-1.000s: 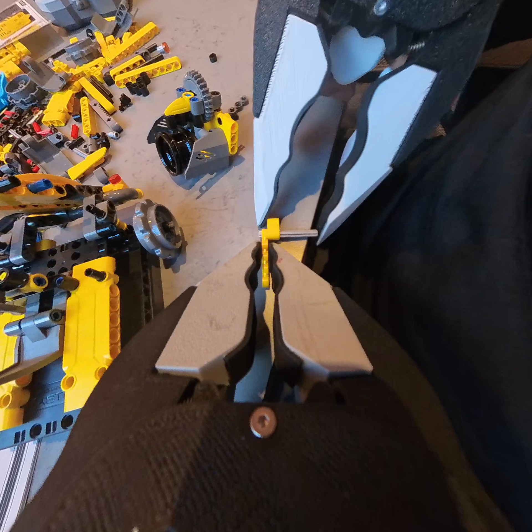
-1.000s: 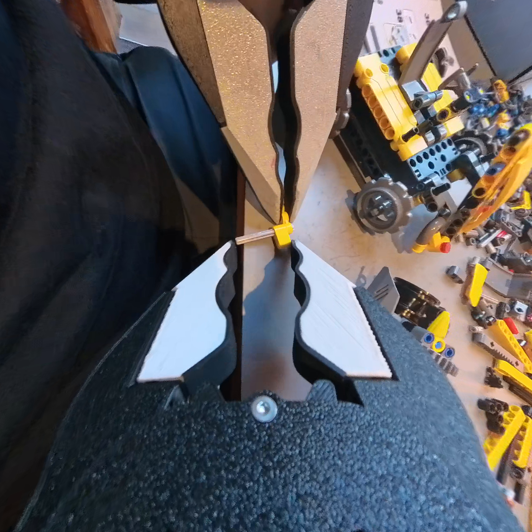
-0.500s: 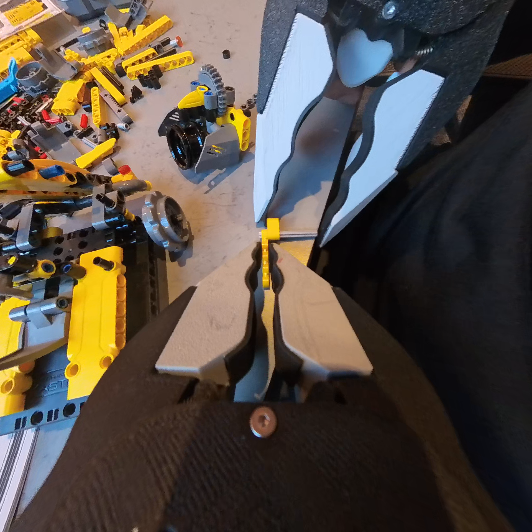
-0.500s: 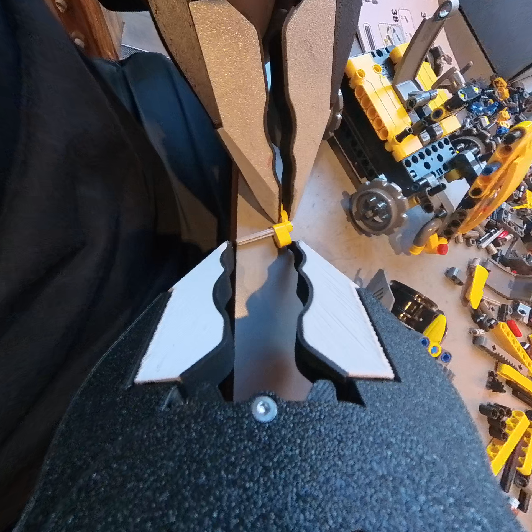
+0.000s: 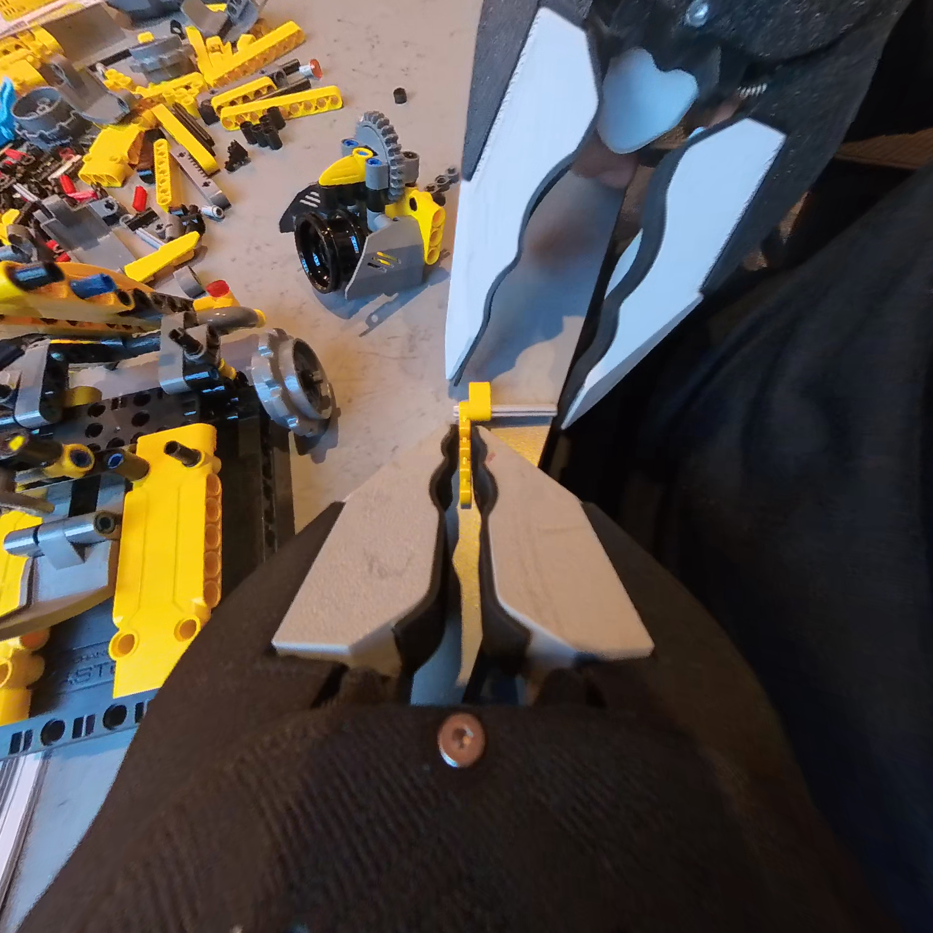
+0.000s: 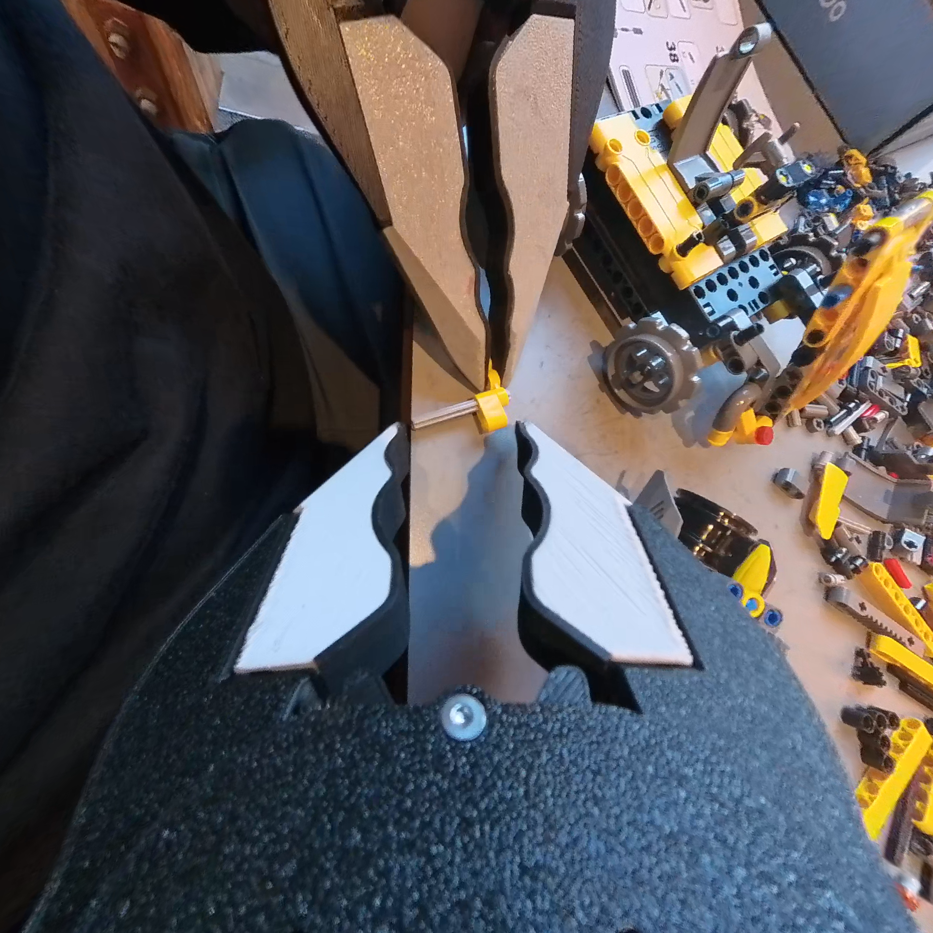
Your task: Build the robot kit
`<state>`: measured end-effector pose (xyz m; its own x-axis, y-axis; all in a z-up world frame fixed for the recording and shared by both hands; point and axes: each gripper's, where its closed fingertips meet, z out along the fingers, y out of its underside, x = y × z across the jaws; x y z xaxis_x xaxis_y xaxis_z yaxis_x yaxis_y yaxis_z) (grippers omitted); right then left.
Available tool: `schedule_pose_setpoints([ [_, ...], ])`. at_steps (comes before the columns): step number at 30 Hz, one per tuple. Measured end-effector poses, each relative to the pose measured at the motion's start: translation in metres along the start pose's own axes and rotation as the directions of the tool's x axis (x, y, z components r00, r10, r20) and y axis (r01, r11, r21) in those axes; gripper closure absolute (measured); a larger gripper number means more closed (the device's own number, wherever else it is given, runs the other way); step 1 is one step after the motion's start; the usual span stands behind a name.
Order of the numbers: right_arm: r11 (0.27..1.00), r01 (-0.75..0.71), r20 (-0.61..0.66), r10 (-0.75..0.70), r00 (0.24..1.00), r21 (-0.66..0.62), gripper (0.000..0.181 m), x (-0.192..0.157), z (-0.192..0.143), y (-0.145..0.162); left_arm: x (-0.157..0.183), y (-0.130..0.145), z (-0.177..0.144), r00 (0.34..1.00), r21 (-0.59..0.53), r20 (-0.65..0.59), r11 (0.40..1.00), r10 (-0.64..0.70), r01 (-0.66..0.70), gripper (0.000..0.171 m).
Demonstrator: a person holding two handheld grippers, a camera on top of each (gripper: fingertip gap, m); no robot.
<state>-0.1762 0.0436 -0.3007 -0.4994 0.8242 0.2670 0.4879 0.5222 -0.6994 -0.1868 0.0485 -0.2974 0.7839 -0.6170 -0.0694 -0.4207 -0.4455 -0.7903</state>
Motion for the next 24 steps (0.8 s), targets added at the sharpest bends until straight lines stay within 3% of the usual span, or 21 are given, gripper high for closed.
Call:
schedule_pose_setpoints([
  [7, 0.999, 0.009, 0.06, -0.011, 0.998, 0.032, 0.139, -0.007, -0.003, -0.003, 0.002, -0.001, 0.0, 0.999, 0.001, -0.036, 1.0, -0.016, 0.016, 0.17],
  [14, 0.995, 0.096, 0.023, -0.095, 0.995, -0.022, 0.144, -0.006, 0.005, -0.001, 0.003, 0.0, 0.0, 1.0, 0.003, -0.019, 1.0, 0.025, -0.025, 0.17],
  [21, 0.997, 0.067, 0.025, -0.066, 0.998, -0.033, 0.145, -0.005, 0.006, 0.0, 0.007, 0.0, -0.002, 0.995, 0.017, 0.003, 0.995, 0.101, -0.101, 0.156],
  [24, 0.997, 0.067, 0.03, -0.066, 0.997, -0.03, 0.145, -0.005, 0.006, 0.0, 0.004, 0.0, -0.001, 0.997, 0.006, 0.006, 0.997, 0.076, -0.076, 0.164],
])
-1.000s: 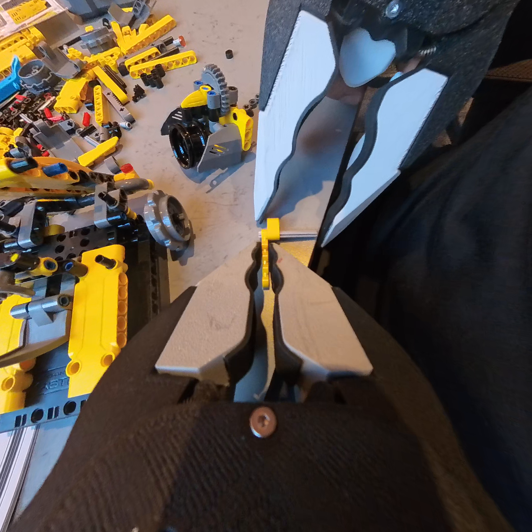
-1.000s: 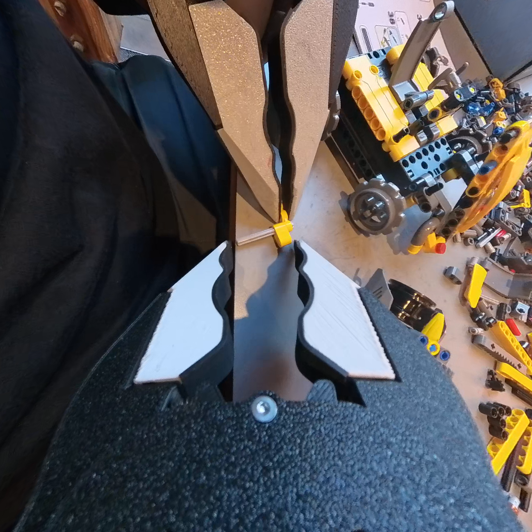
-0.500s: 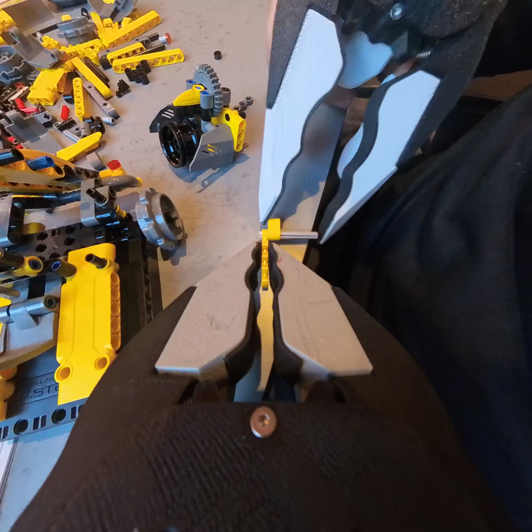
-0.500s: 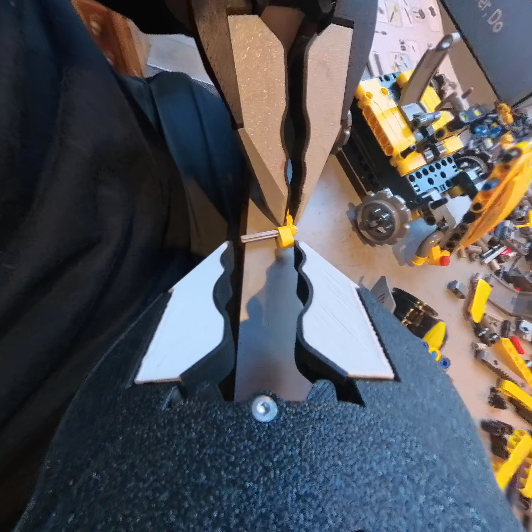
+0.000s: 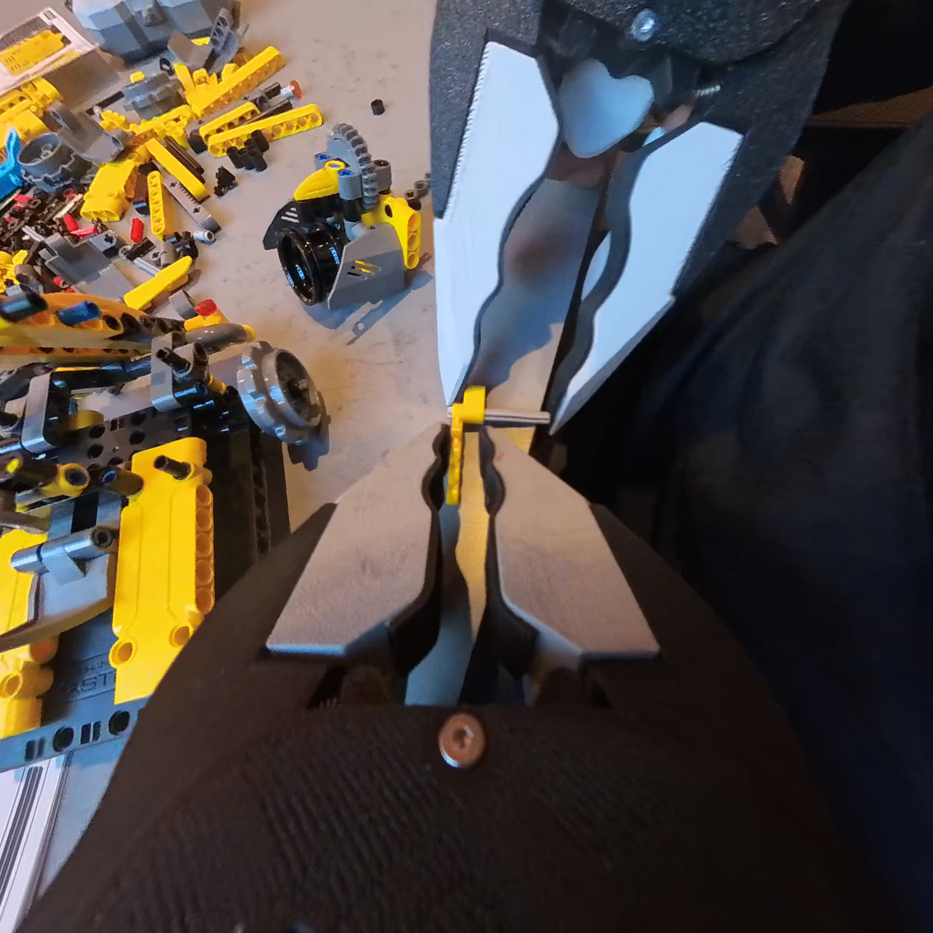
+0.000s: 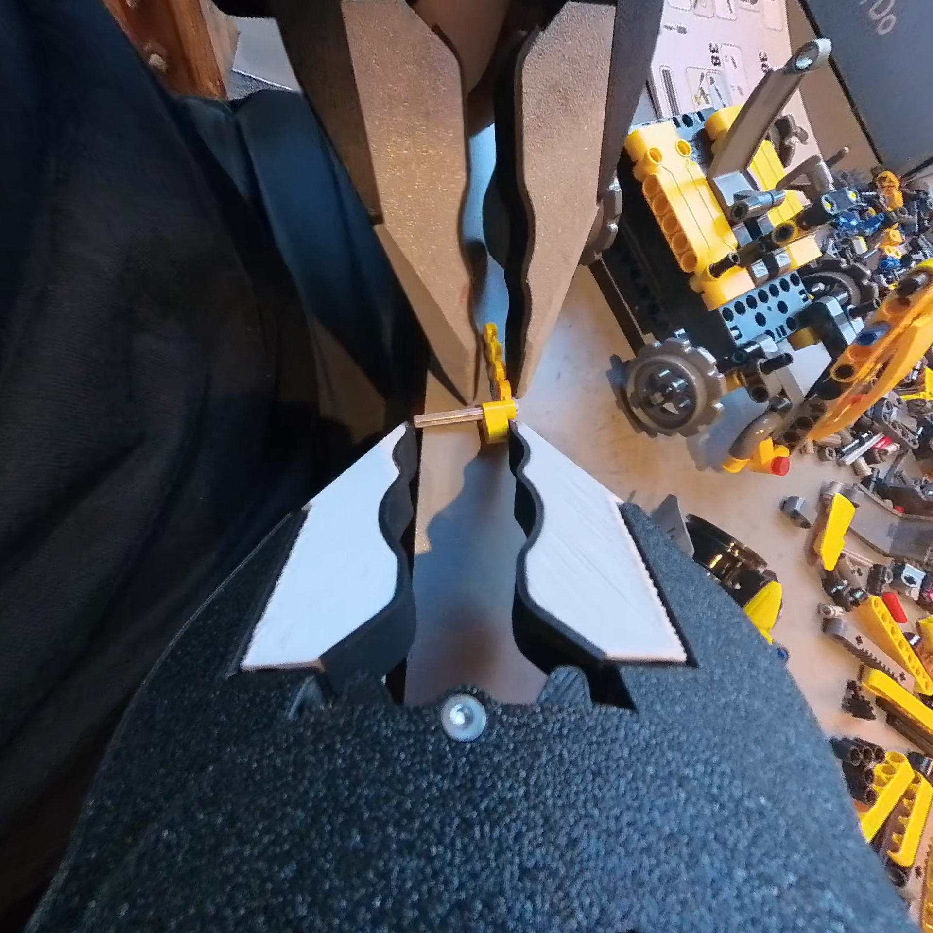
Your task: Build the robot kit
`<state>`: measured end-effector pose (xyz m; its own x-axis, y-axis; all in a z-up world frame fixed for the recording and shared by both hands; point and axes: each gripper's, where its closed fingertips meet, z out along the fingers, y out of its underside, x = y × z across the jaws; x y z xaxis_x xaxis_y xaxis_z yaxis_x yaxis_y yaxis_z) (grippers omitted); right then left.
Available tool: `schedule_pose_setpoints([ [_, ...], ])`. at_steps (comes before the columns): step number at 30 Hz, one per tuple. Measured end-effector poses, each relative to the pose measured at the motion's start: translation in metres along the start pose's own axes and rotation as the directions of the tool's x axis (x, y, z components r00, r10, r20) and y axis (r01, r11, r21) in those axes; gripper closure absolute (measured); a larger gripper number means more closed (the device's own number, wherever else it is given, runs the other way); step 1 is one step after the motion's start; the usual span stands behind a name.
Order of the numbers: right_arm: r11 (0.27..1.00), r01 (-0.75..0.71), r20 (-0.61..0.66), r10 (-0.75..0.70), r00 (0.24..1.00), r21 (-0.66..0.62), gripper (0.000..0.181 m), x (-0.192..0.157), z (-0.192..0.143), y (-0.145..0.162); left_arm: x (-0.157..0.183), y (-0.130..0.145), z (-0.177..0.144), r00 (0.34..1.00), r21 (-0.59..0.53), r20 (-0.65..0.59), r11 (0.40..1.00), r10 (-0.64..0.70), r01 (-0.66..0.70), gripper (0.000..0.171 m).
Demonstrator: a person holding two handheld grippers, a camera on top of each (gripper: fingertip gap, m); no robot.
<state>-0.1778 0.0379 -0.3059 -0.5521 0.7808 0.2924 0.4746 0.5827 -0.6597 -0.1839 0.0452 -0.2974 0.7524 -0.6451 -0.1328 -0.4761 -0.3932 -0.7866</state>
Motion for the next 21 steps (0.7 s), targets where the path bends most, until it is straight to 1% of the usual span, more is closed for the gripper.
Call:
schedule_pose_setpoints([
  [2, 1.0, -0.001, 0.007, 0.001, 1.0, 0.004, 0.143, -0.0008, -0.0005, -0.0002, -0.001, 0.0007, 0.0003, 1.0, -0.006, -0.002, 1.0, -0.011, 0.011, 0.17],
  [4, 1.0, -0.007, 0.007, 0.007, 1.0, 0.011, 0.138, 0.0001, -0.0011, -0.0007, -0.0001, 0.0005, 0.0006, 1.0, -0.007, -0.004, 1.0, -0.002, 0.002, 0.17],
  [8, 0.999, 0.016, 0.015, -0.017, 1.0, 0.039, 0.144, -0.0025, -0.0037, -0.0036, 0.0004, 0.0003, 0.0009, 1.0, -0.006, 0.0, 1.0, 0.007, -0.007, 0.17],
  [16, 0.999, 0.023, 0.036, -0.024, 0.999, 0.042, 0.144, -0.0042, -0.0022, -0.0052, 0.0016, 0.0006, 0.0005, 1.0, -0.006, 0.002, 1.0, 0.02, -0.02, 0.17],
  [21, 0.999, -0.01, 0.056, 0.008, 0.998, 0.037, 0.144, -0.0028, -0.0013, -0.0047, 0.0, 0.0009, 0.0007, 1.0, -0.009, 0.009, 1.0, 0.01, -0.01, 0.17],
])
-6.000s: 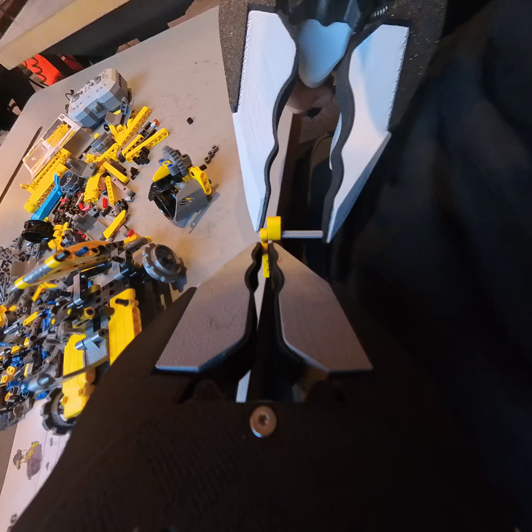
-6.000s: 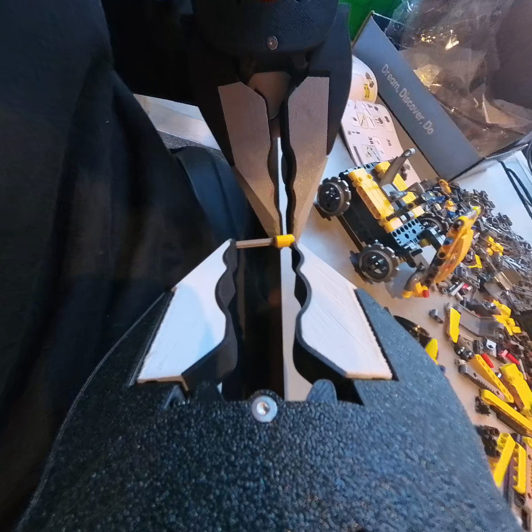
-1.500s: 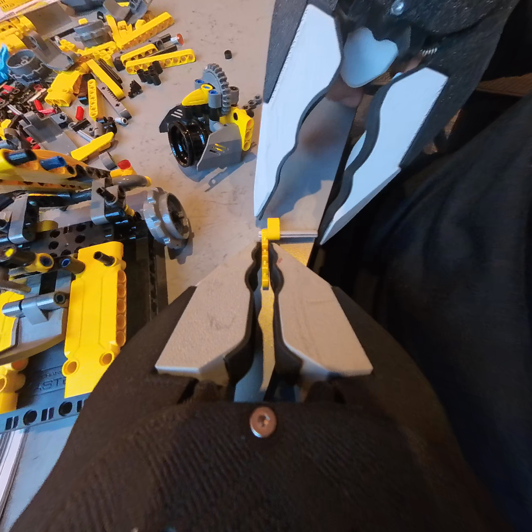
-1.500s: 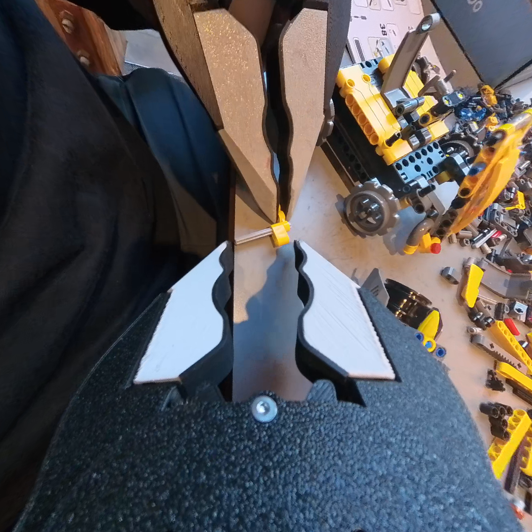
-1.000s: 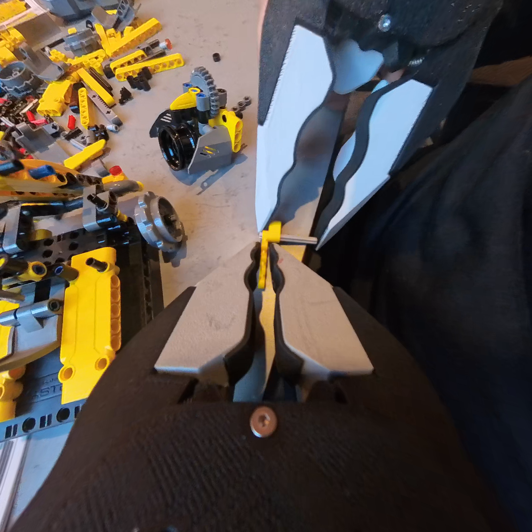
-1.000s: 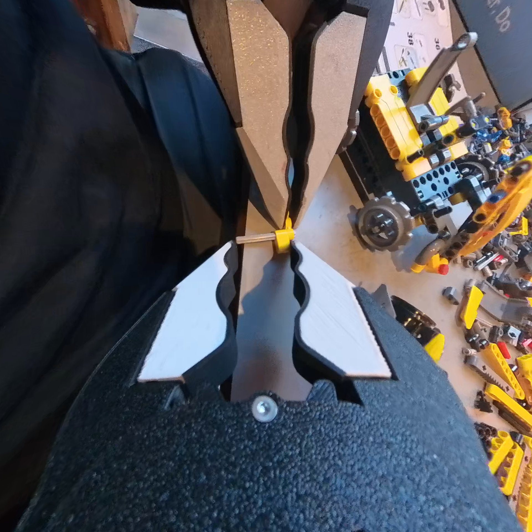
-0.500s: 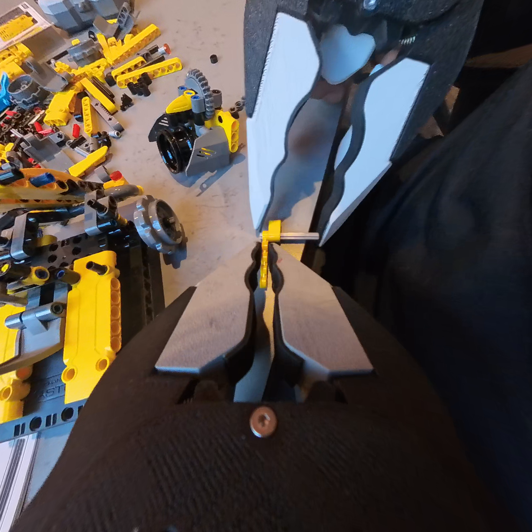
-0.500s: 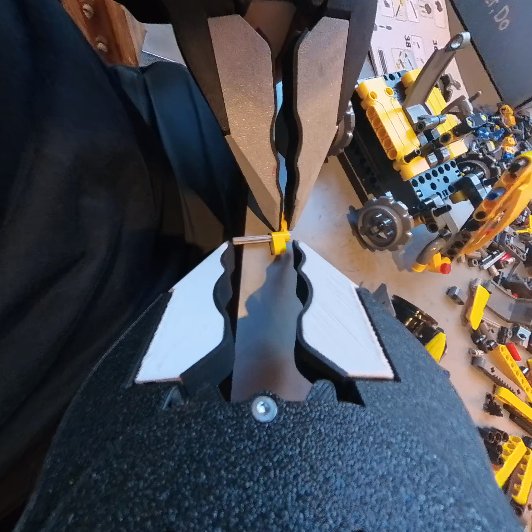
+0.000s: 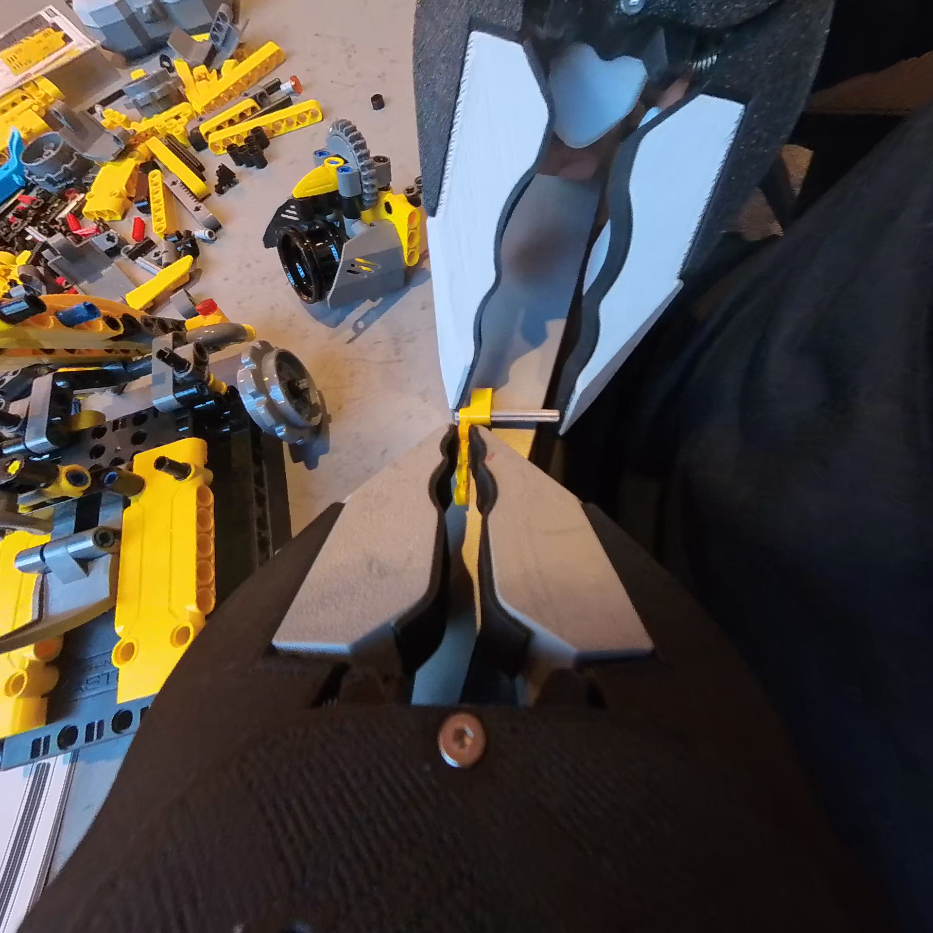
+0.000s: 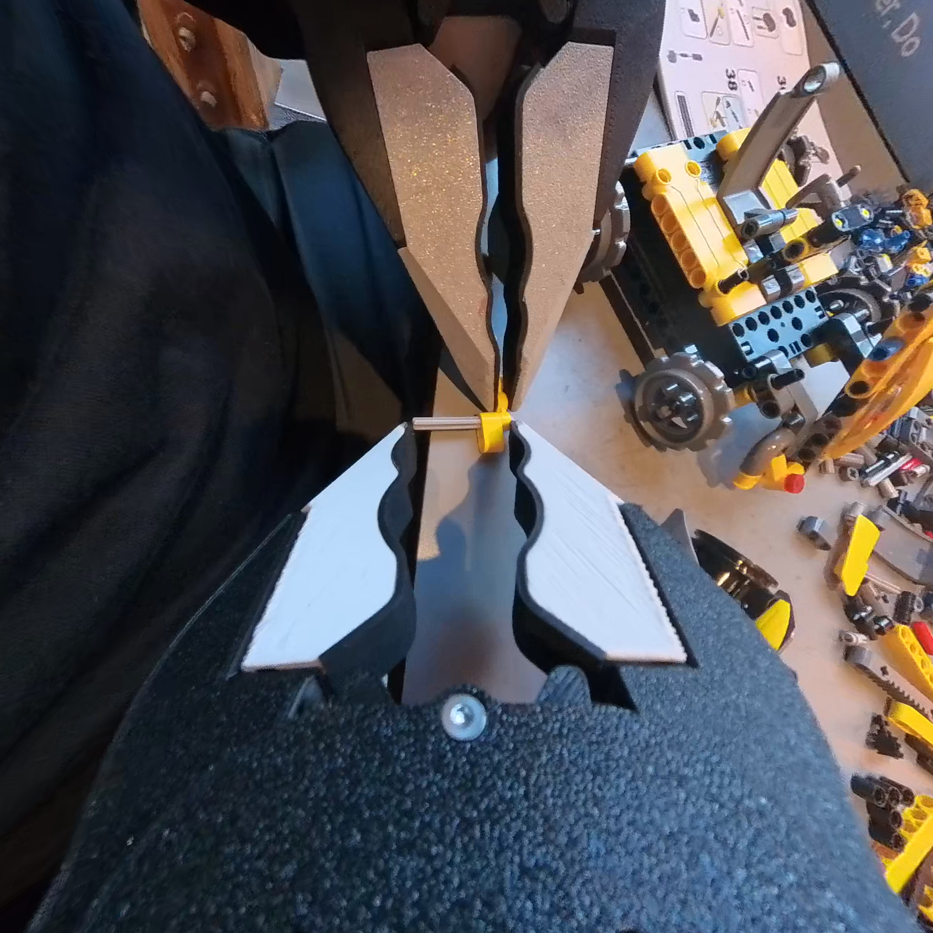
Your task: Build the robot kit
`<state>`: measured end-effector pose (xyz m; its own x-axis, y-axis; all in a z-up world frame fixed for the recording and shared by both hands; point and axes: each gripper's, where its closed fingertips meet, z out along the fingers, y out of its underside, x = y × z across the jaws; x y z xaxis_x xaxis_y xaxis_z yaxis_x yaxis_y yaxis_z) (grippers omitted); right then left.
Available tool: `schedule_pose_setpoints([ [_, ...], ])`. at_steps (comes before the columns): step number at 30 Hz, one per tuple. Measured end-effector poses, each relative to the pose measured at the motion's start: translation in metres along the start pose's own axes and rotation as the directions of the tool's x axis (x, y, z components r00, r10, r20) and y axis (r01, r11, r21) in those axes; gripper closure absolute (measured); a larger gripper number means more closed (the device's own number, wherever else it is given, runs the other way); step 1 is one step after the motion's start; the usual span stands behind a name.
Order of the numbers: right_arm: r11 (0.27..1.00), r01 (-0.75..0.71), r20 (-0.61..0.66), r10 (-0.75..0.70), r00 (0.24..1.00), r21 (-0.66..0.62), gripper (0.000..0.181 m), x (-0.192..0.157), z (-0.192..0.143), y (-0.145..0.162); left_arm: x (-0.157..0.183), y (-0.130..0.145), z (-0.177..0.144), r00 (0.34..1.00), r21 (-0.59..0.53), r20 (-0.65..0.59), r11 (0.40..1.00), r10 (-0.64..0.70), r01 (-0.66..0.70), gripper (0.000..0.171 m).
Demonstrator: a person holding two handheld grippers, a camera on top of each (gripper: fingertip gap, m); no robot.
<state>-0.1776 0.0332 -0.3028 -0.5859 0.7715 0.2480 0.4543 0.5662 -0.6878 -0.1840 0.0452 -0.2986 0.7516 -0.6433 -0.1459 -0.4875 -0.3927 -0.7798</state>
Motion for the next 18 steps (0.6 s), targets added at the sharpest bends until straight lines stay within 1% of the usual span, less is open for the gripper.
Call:
schedule_pose_setpoints([
  [6, 0.999, -0.03, 0.02, 0.03, 0.999, -0.011, 0.146, 0.002, 0.001, 0.0, -0.001, 0.0, 0.001, 1.0, -0.007, 0.02, 1.0, 0.001, -0.001, 0.17],
  [11, 0.997, -0.028, 0.066, 0.033, 0.997, -0.071, 0.147, 0.002, 0.0, -0.001, -0.001, 0.001, 0.001, 1.0, -0.012, 0.023, 1.0, 0.007, -0.007, 0.17],
  [15, 0.995, -0.051, 0.094, 0.059, 0.994, -0.081, 0.147, 0.002, -0.001, -0.001, 0.0, 0.001, 0.001, 1.0, -0.013, 0.022, 1.0, 0.009, -0.009, 0.17],
  [16, 0.995, -0.047, 0.093, 0.055, 0.994, -0.085, 0.147, 0.002, -0.001, -0.001, 0.001, 0.001, 0.001, 1.0, -0.013, 0.016, 1.0, 0.012, -0.011, 0.17],
  [17, 0.996, -0.048, 0.109, 0.056, 0.992, -0.077, 0.148, -0.001, -0.002, -0.002, 0.009, 0.002, 0.0, 0.999, -0.014, -0.04, 1.0, 0.026, -0.026, 0.169],
  [18, 0.996, -0.057, 0.126, 0.065, 0.99, -0.063, 0.172, -0.003, -0.004, -0.003, 0.014, 0.0, -0.001, 0.998, -0.004, -0.063, 1.0, 0.015, -0.015, 0.168],
])
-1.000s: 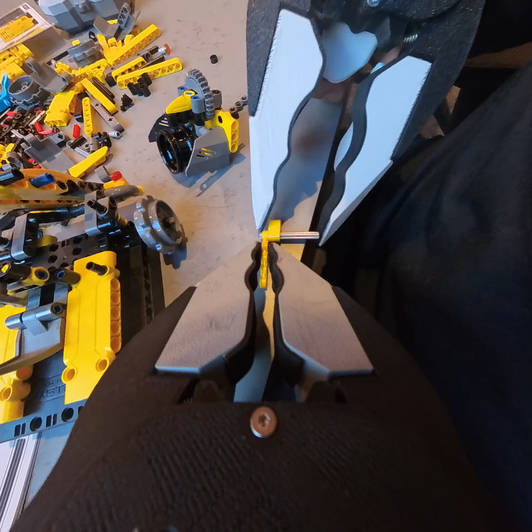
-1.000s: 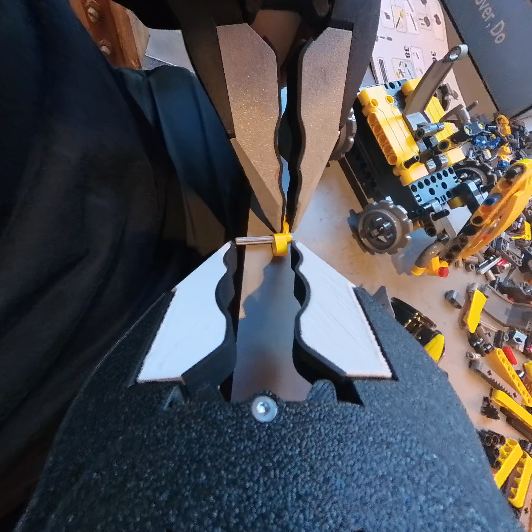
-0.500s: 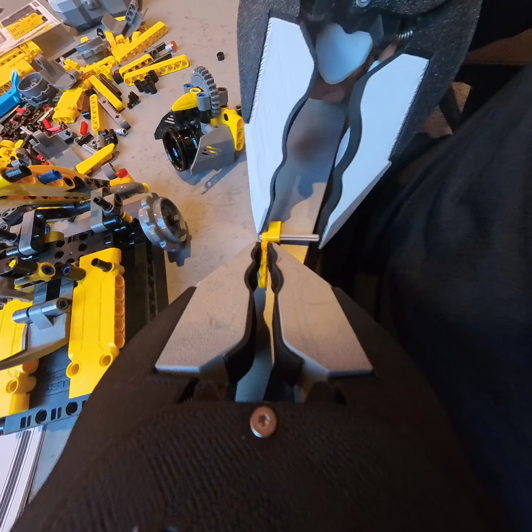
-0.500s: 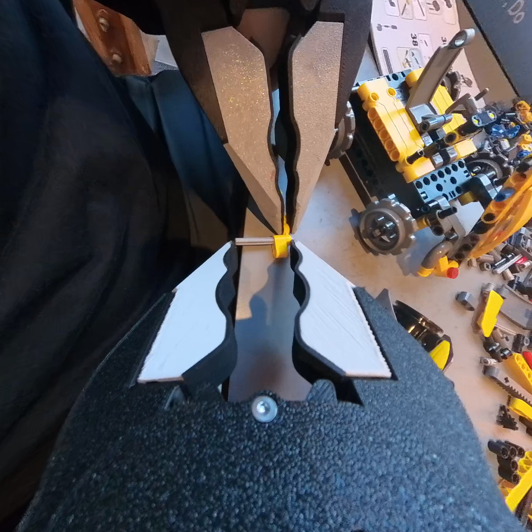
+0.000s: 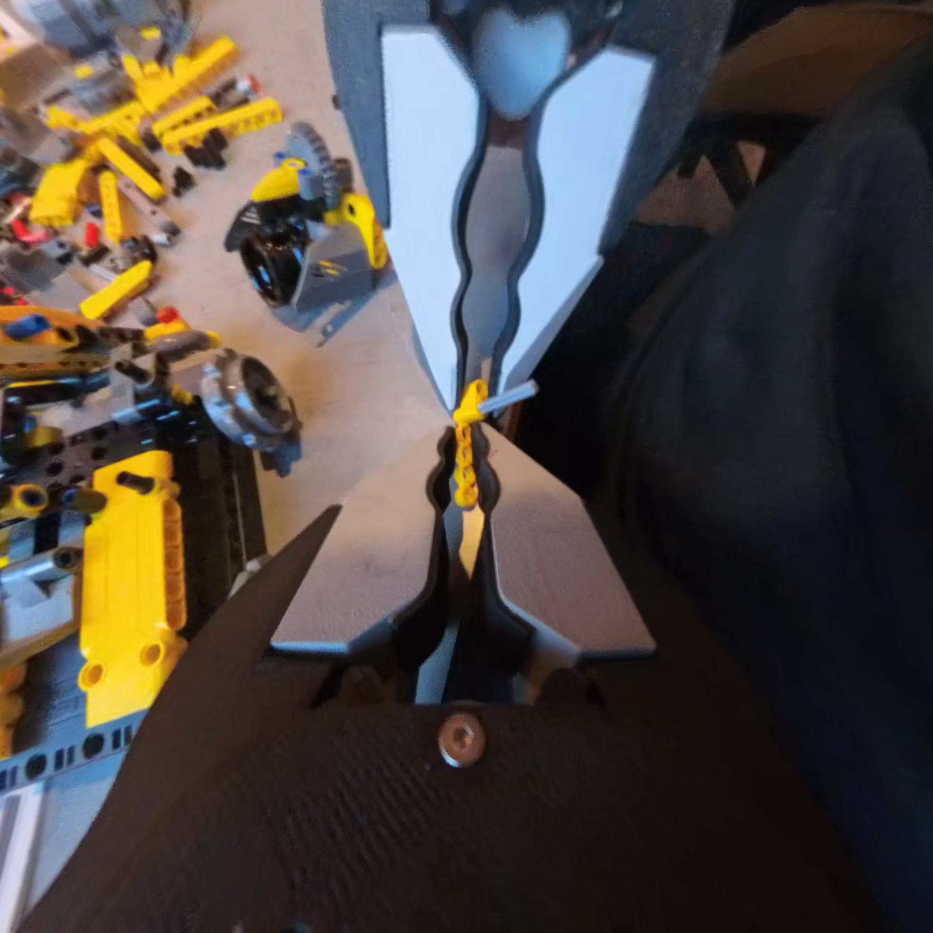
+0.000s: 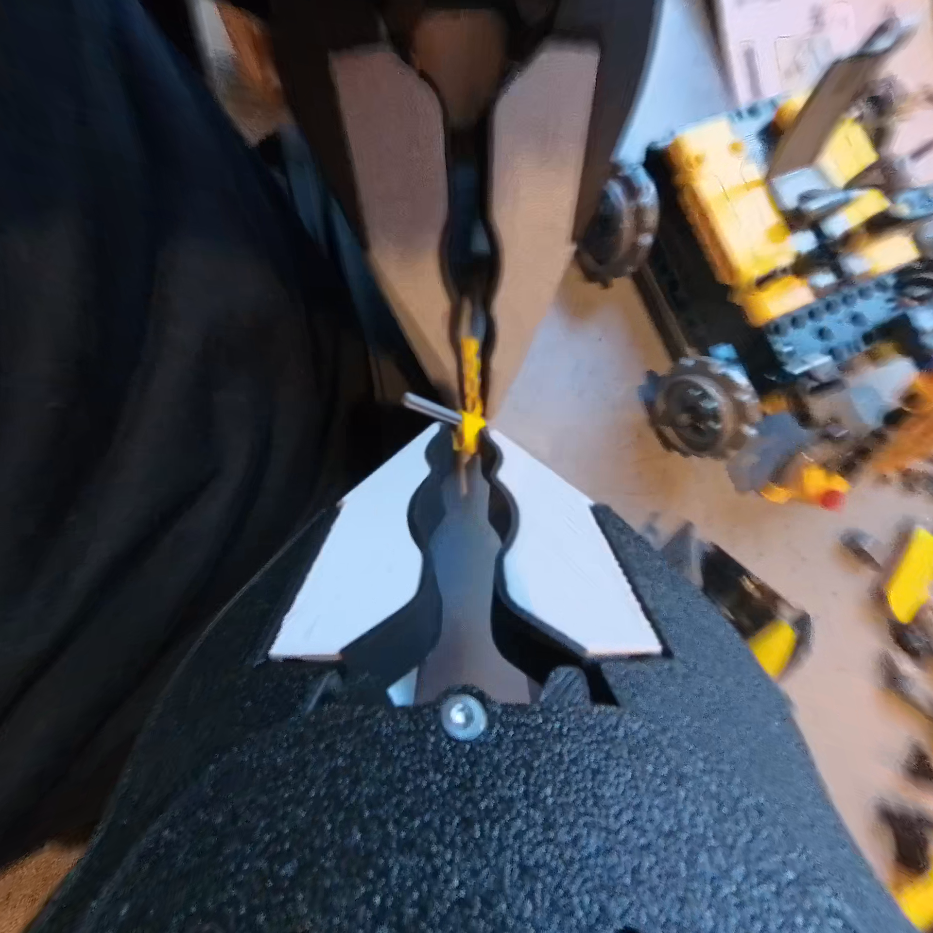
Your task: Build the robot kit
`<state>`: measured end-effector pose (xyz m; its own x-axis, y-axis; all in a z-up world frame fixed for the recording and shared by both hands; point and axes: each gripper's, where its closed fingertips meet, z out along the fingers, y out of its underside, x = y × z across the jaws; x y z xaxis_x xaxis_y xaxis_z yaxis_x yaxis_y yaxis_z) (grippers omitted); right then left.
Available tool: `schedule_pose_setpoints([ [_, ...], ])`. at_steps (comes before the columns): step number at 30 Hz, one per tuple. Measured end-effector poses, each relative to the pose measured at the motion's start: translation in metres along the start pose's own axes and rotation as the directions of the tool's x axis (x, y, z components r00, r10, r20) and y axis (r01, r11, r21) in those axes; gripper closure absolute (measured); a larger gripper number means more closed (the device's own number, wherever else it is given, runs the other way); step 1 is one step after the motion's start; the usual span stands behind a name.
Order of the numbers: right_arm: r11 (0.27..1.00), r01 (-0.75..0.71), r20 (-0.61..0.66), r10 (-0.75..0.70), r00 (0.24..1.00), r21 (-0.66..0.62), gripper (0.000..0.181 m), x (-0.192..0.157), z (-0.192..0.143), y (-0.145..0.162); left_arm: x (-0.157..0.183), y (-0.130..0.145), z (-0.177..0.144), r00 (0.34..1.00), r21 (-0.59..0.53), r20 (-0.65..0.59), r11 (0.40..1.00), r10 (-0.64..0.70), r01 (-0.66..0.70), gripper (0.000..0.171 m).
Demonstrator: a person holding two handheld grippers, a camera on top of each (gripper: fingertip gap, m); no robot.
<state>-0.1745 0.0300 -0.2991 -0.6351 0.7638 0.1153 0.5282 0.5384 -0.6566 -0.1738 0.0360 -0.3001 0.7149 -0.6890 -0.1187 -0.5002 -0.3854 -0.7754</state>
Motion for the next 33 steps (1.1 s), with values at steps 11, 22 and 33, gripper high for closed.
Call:
schedule_pose_setpoints([
  [11, 0.99, -0.121, -0.041, 0.124, 0.991, 0.073, 0.158, 0.016, -0.006, 0.007, -0.015, -0.002, 0.002, 0.99, 0.007, 0.135, 0.999, 0.041, -0.042, 0.171],
  [22, 0.982, -0.16, -0.075, 0.168, 0.983, 0.1, 0.138, 0.008, -0.008, 0.005, -0.015, -0.005, 0.004, 0.985, 0.014, 0.161, 0.998, 0.055, -0.058, 0.171],
  [33, 0.993, 0.117, -0.223, -0.117, 0.968, -0.016, 0.143, 0.005, 0.001, 0.008, -0.013, -0.004, 0.004, 0.985, 0.015, 0.153, 0.996, 0.082, -0.085, 0.17],
])
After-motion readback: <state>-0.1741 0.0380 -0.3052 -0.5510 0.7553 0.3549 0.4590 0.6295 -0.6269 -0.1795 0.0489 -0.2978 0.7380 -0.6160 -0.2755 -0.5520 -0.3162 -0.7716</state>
